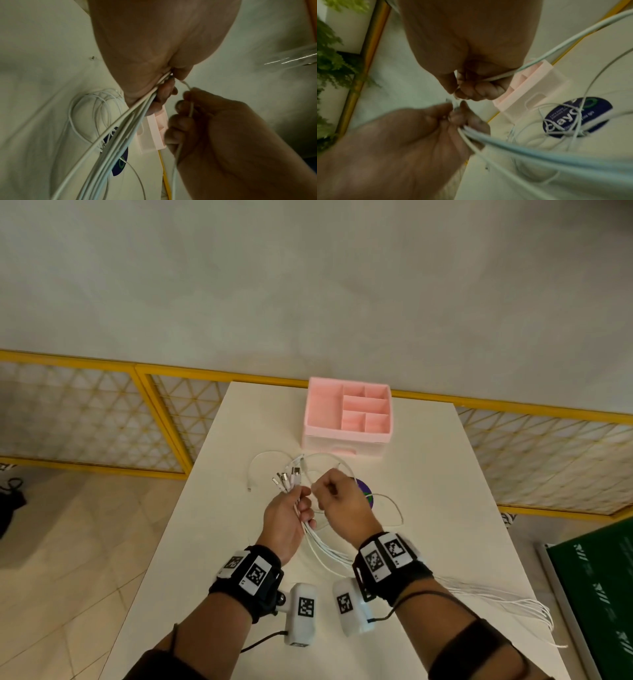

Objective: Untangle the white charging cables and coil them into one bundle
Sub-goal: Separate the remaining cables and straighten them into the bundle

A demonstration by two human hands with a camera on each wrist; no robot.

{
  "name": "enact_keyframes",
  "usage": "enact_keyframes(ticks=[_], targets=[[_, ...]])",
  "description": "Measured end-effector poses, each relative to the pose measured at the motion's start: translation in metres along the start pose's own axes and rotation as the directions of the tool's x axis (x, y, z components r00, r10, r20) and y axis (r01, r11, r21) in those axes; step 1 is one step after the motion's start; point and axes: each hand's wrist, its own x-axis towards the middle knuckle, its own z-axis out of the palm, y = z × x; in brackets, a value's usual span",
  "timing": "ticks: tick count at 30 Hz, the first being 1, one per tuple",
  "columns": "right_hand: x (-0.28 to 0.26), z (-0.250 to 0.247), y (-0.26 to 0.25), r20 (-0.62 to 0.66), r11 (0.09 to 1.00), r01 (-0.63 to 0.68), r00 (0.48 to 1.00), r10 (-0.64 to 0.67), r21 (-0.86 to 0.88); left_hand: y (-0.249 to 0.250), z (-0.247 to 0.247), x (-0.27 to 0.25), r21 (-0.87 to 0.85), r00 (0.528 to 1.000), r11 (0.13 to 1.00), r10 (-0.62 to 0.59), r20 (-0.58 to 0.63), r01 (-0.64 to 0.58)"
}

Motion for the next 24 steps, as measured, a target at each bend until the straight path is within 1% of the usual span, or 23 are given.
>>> enact_keyframes(ticks=[2,6,10,12,16,19,22,24], targets=[[-0.007,0.01,0.004,0.05,1.0,0.01,0.999,-0.012,0.024,0.001,0.003,-0.002,0.025,0.999,0.999,0.035,0.012,-0.036],[-0.011,0.014,0.008,0.064,0.997,0.072,0.995,-0.072,-0.001,-0.002,-0.001,-0.002,0.111,0.996,0.99,0.084,0.015,-0.085],[-0.012,0.009,0.007,0.083,0.994,0.103,0.992,-0.1,-0.029,-0.006,-0.002,-0.002,0.126,0.996,0.988,0.082,0.024,-0.085],[-0.013,0.009,0.009,0.059,0.992,0.127,0.99,-0.125,-0.028,-0.007,-0.002,0.0,0.108,0.997,0.991,0.076,0.028,-0.079],[-0.017,0.016,0.016,-0.058,0.989,0.144,0.988,-0.146,-0.037,-0.007,-0.001,0.002,0.053,0.998,0.997,0.048,0.044,-0.05],[-0.018,0.019,0.022,-0.043,0.983,0.158,0.986,-0.162,-0.091,-0.006,-0.003,0.004,0.02,0.999,1.0,0.021,0.045,-0.022],[-0.015,0.014,0.027,0.023,0.96,0.189,0.982,-0.189,-0.207,-0.004,-0.006,0.004,0.047,0.999,0.998,0.046,0.002,-0.046],[-0.015,0.01,0.026,0.037,0.941,0.22,0.975,-0.218,-0.257,-0.004,-0.006,0.004,0.06,0.999,0.997,0.051,-0.003,-0.051]])
